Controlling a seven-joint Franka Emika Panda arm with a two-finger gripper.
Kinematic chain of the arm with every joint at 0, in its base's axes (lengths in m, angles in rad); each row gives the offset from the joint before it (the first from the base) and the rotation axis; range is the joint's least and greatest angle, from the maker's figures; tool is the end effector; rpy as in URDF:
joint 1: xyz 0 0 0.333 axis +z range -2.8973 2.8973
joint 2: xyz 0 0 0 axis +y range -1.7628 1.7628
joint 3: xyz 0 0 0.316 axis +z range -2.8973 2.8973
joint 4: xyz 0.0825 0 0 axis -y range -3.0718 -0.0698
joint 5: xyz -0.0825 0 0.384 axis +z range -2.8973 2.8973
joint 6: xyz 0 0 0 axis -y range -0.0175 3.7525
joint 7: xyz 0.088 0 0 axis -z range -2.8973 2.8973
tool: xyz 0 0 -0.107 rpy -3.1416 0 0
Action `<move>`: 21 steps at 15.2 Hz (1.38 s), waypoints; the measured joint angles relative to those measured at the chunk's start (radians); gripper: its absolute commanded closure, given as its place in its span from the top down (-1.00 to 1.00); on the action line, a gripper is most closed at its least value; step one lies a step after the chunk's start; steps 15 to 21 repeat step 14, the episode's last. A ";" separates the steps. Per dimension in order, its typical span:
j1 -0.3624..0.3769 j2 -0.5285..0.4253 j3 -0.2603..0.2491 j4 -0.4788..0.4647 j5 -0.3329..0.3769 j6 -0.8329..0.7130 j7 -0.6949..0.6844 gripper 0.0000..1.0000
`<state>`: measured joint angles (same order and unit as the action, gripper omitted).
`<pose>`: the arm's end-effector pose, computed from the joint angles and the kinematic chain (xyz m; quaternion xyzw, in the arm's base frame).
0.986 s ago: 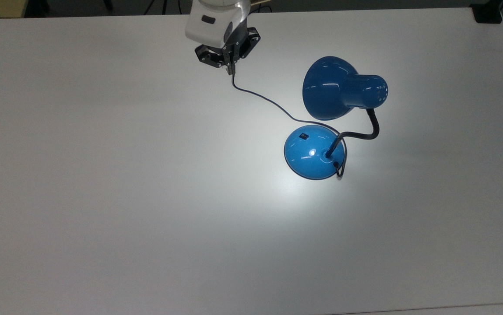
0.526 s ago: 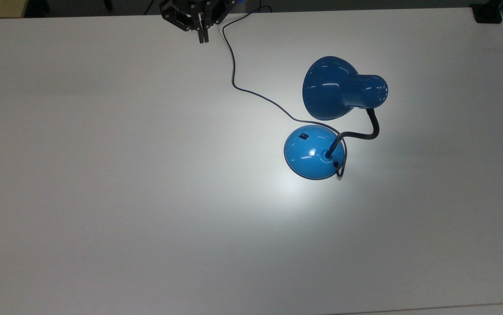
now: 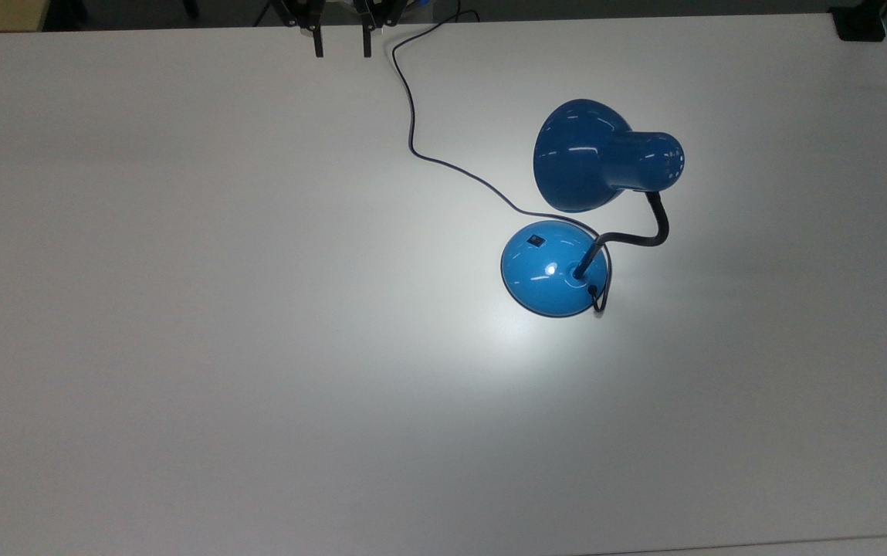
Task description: Turn on the lamp
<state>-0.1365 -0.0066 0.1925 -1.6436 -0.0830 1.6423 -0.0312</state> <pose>0.5572 0.0232 0.6002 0.9980 0.0464 0.0031 0.0420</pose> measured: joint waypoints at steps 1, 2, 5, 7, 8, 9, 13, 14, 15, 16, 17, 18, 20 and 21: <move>0.005 0.000 0.000 0.000 -0.022 -0.002 0.015 0.89; 0.017 0.001 -0.004 0.000 -0.040 -0.003 0.027 1.00; 0.113 0.001 -0.093 0.000 -0.058 -0.026 0.046 1.00; 0.179 0.001 -0.161 0.001 -0.058 -0.042 0.050 1.00; 0.201 0.001 -0.185 0.003 -0.058 -0.046 0.054 1.00; 0.215 0.001 -0.200 0.004 -0.058 -0.050 0.059 1.00; 0.224 0.000 -0.216 0.010 -0.058 -0.061 0.081 1.00; 0.224 0.000 -0.216 0.010 -0.058 -0.061 0.082 1.00; 0.224 0.000 -0.216 0.010 -0.058 -0.061 0.082 1.00; 0.224 0.000 -0.216 0.010 -0.058 -0.061 0.082 1.00; 0.224 0.000 -0.216 0.010 -0.058 -0.061 0.082 1.00; 0.224 0.000 -0.216 0.010 -0.058 -0.061 0.082 1.00; 0.224 0.000 -0.216 0.010 -0.058 -0.061 0.082 1.00; 0.224 0.000 -0.216 0.010 -0.058 -0.061 0.082 1.00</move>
